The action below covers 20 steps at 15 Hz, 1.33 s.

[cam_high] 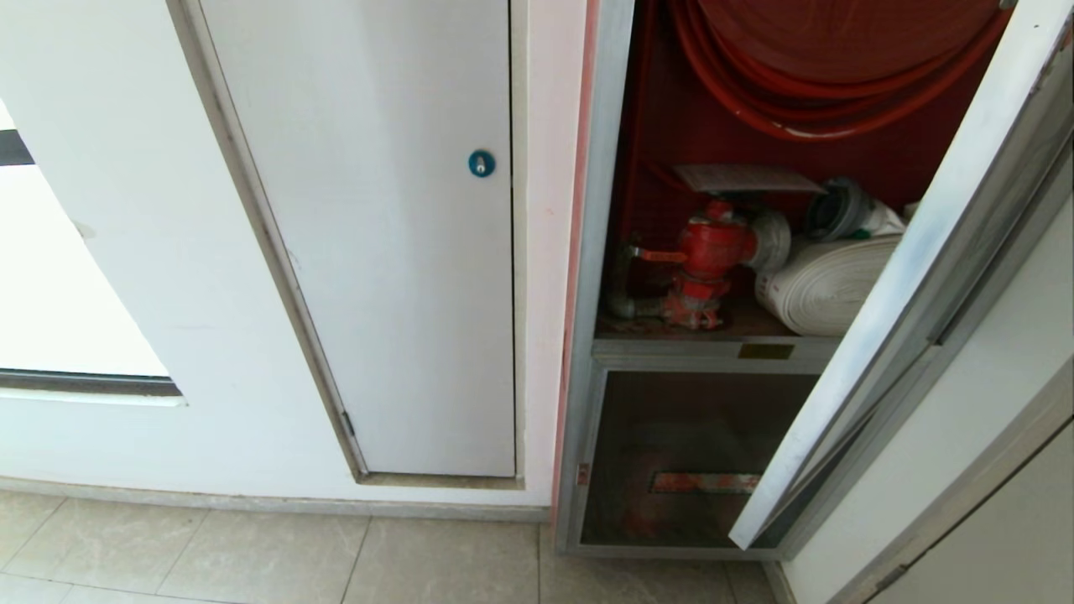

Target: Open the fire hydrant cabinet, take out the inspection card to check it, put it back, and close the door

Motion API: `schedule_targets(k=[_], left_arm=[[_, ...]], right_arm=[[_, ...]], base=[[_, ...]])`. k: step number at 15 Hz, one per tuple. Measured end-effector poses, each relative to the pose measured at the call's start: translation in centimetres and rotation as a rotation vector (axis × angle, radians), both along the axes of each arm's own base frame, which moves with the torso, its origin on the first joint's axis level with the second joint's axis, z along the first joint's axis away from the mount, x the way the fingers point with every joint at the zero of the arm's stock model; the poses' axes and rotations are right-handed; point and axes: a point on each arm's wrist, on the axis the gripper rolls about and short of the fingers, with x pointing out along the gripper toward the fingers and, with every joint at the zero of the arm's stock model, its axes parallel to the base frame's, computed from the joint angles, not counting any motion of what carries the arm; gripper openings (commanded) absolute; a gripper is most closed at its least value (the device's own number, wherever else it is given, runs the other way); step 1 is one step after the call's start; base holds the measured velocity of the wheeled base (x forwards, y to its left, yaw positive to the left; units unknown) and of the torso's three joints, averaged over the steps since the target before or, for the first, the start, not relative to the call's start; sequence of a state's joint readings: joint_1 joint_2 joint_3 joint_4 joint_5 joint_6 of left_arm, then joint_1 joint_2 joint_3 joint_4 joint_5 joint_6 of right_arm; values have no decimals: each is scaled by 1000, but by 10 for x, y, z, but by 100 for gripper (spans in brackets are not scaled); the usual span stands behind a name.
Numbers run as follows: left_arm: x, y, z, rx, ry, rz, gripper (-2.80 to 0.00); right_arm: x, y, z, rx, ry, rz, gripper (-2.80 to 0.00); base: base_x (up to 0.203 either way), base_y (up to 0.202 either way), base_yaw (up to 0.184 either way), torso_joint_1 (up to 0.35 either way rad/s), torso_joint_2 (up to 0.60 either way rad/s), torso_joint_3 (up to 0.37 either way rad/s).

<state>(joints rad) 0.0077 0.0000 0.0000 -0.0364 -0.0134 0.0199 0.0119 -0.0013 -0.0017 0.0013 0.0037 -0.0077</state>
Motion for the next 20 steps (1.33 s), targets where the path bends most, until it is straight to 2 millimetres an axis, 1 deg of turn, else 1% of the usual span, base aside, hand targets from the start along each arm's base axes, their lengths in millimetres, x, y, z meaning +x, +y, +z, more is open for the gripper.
schedule_targets(k=[3,5,8,11,13,14,18,20], left_arm=[[0,0,0,0,0,0,-280],[0,0,0,0,0,-1,-280],[0,0,0,0,-1,-1,-280],[0,0,0,0,-1,0,-280],[0,0,0,0,0,-1,-280],[0,0,0,0,-1,0,-280],[0,0,0,0,-1,0,-280],[0,0,0,0,0,0,-280]], right_arm=[[-1,0,2,0,3,-13,-280],[-7,0,18,2,-20,-15,-280],[-17,1,60,24,-18,39,-280],[-16,4,109,59,33,161,-280],[-7,6,139,80,97,278,-280],[2,8,152,92,139,339,-280],[44,12,189,186,266,523,-280],[64,16,202,224,314,617,-280]], base=[[0,0,0,0,0,0],[0,0,0,0,0,0],[0,0,0,0,0,0],[0,0,0,0,0,0],[0,0,0,0,0,0],[0,0,0,0,0,0],[0,0,0,0,0,0],[0,0,0,0,0,0]])
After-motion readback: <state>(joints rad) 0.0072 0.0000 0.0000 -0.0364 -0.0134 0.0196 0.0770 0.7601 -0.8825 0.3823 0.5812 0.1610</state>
